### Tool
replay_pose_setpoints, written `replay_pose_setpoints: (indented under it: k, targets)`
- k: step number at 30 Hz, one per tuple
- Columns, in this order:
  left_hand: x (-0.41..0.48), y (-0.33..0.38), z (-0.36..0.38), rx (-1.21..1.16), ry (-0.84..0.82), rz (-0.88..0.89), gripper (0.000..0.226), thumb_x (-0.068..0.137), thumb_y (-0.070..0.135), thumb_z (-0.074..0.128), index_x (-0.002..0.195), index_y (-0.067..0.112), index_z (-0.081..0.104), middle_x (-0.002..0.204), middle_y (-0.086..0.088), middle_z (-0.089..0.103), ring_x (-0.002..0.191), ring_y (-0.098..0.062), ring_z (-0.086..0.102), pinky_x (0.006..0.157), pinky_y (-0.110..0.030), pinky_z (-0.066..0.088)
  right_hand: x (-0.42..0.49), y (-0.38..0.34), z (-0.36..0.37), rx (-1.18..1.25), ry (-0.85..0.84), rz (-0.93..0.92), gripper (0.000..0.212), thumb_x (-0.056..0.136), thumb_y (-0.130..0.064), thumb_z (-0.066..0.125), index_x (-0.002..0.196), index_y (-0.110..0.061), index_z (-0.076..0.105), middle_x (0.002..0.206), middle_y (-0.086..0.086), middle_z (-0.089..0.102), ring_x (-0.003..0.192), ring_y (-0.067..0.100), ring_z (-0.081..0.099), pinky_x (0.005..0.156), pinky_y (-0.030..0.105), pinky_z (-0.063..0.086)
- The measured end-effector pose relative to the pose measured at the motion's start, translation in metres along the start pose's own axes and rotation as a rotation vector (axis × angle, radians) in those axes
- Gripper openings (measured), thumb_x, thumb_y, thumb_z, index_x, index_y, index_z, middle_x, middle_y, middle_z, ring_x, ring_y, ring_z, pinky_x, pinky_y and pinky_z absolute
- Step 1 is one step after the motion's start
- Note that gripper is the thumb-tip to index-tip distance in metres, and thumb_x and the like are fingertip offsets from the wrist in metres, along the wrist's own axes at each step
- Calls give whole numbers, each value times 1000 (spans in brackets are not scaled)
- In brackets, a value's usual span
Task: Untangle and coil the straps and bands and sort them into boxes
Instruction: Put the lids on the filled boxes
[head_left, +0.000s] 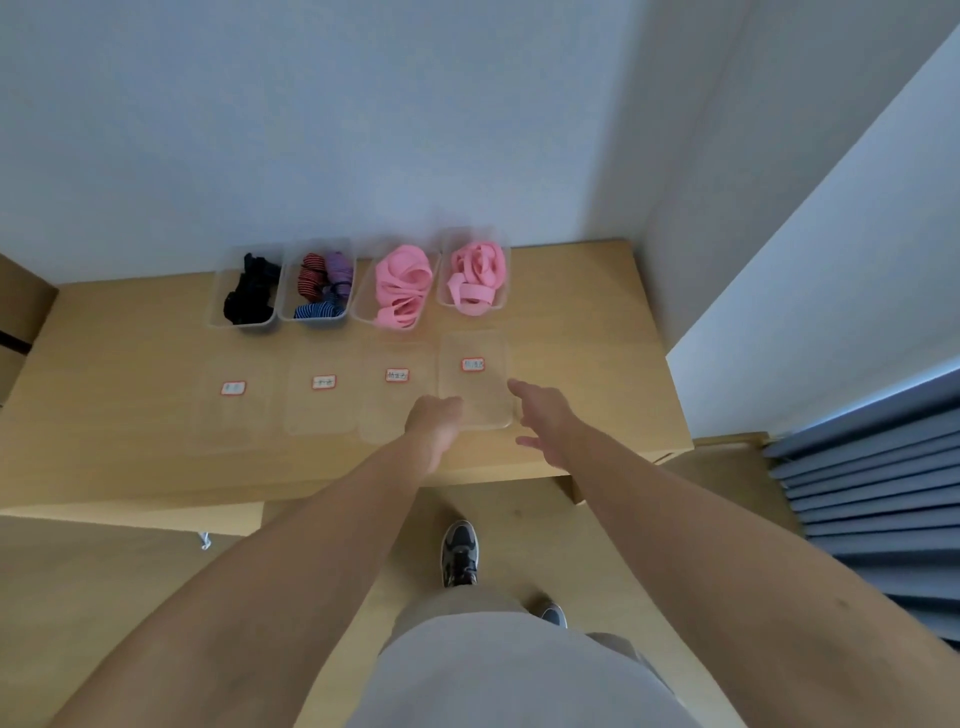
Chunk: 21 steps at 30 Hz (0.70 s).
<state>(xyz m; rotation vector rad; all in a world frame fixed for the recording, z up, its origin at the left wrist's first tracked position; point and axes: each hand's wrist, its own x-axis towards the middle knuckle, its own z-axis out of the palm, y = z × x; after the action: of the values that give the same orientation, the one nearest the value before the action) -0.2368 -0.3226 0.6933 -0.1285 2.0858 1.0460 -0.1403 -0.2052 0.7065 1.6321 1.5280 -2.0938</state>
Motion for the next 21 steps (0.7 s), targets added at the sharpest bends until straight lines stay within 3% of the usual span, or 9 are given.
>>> replay_pose_setpoints:
  k: [3, 9, 12, 14, 16, 18, 21]
  targets:
    - [8, -1, -5, 41, 24, 6, 27, 93, 21, 48, 110, 4, 61, 104, -9, 60, 94, -29, 57, 97, -47, 54, 9, -1, 8, 35, 31, 9, 26, 97, -37, 60, 114, -18, 56, 119, 0, 58, 113, 24, 55, 94, 44, 51]
    - [22, 9, -10, 40, -38, -3, 17, 94, 19, 49, 105, 8, 54, 93, -2, 54, 92, -27, 53, 96, -44, 54, 25, -6, 21, 53, 108, 15, 33, 93, -37, 65, 116, -14, 64, 114, 3, 64, 110, 25, 60, 84, 38, 51]
    - [30, 15, -13, 49, -67, -13, 17, 93, 15, 50, 105, 4, 58, 100, -9, 57, 82, -26, 53, 76, -37, 56, 34, -7, 21, 53, 170, 24, 33, 89, -35, 67, 112, -11, 68, 104, 5, 65, 93, 25, 60, 75, 35, 46]
    - [35, 15, -14, 98, -73, 21, 12, 95, 11, 50, 91, 5, 59, 90, -11, 56, 69, -25, 52, 60, -29, 50, 38, -5, 19, 55, 210, 42, 27, 88, -31, 67, 102, -9, 68, 92, 7, 63, 78, 25, 55, 69, 35, 43]
    - [38, 13, -15, 169, -83, 90, 22, 97, 11, 52, 78, 6, 60, 84, -12, 58, 62, -25, 55, 46, -22, 45, 42, -2, 18, 53, 234, 65, 19, 85, -26, 68, 89, -7, 67, 82, 10, 60, 69, 26, 52, 58, 31, 39]
    - [39, 13, -18, 193, -144, 124, 26, 99, 10, 55, 75, 4, 63, 83, -14, 62, 64, -26, 59, 46, -24, 49, 44, 0, 17, 31, 267, 75, 15, 85, -21, 67, 79, -7, 64, 75, 9, 57, 61, 24, 47, 49, 28, 33]
    - [37, 14, -22, 146, -315, 141, 27, 102, 11, 57, 80, 1, 67, 73, -11, 61, 61, -20, 57, 52, -25, 54, 44, 1, 12, -6, 313, 46, 18, 88, -18, 63, 71, -12, 60, 72, 5, 54, 63, 22, 46, 52, 26, 34]
